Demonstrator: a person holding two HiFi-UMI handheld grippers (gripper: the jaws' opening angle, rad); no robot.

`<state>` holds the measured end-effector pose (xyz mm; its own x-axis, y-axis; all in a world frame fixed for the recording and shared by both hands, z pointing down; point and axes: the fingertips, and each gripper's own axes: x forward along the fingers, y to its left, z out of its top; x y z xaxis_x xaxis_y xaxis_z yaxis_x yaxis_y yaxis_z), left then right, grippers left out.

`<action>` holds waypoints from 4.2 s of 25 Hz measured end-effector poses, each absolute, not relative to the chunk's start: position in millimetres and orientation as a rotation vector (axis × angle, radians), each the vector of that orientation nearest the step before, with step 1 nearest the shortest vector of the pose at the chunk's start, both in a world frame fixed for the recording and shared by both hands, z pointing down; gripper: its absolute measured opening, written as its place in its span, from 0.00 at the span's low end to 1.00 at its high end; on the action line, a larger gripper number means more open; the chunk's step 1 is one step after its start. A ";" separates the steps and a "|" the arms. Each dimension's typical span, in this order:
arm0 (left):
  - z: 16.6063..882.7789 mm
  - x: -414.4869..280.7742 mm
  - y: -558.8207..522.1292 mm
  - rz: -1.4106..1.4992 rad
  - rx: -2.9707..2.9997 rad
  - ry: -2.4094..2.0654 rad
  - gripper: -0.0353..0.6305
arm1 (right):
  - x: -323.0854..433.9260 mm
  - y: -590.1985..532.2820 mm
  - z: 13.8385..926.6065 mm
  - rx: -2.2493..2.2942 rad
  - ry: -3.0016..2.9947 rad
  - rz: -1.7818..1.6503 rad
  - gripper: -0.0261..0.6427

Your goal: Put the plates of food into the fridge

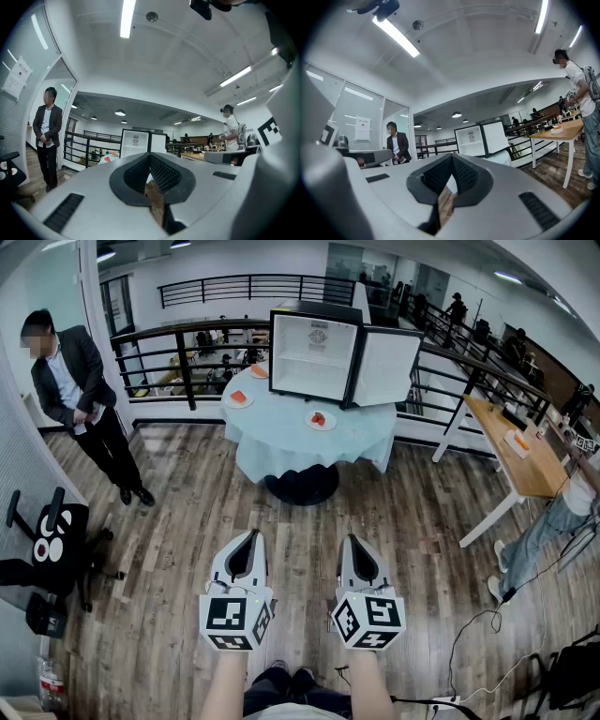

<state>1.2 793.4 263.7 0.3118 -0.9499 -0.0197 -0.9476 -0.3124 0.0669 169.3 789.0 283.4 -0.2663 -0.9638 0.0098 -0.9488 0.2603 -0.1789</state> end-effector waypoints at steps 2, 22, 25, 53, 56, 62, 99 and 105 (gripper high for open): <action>263.0 1.1 792.7 -0.084 2.510 -1.817 0.06 | 169.1 788.2 282.4 -1.838 2.411 -0.224 0.06; 271.2 18.7 792.7 -0.093 2.495 -1.787 0.06 | 187.2 789.2 287.5 -1.813 2.384 -0.260 0.06; 277.1 25.0 790.9 -0.086 2.479 -1.789 0.06 | 195.8 787.6 292.5 -1.813 2.386 -0.276 0.06; 278.2 33.8 644.7 -0.075 2.502 -1.760 0.06 | 205.7 649.7 292.3 -1.828 2.353 -0.287 0.06; 276.1 25.7 608.8 -0.078 2.508 -1.737 0.06 | 200.6 617.3 287.5 -1.848 2.335 -0.284 0.06; 268.6 8.9 541.5 -0.086 2.544 -1.702 0.06 | 181.6 552.9 277.8 -1.873 2.311 -0.253 0.06; 293.4 16.8 277.1 -0.026 2.400 -1.797 0.06 | 197.1 266.6 303.2 -1.820 2.435 -0.358 0.06; 288.2 37.9 238.8 -0.025 2.396 -1.810 0.06 | 222.7 230.0 301.6 -1.816 2.420 -0.366 0.06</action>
<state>37.9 238.8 288.2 0.2766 -0.9585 0.0699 -0.9561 -0.2671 0.1202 222.7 230.0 301.6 -0.2871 -0.9555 0.0685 -0.9330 0.2627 -0.2461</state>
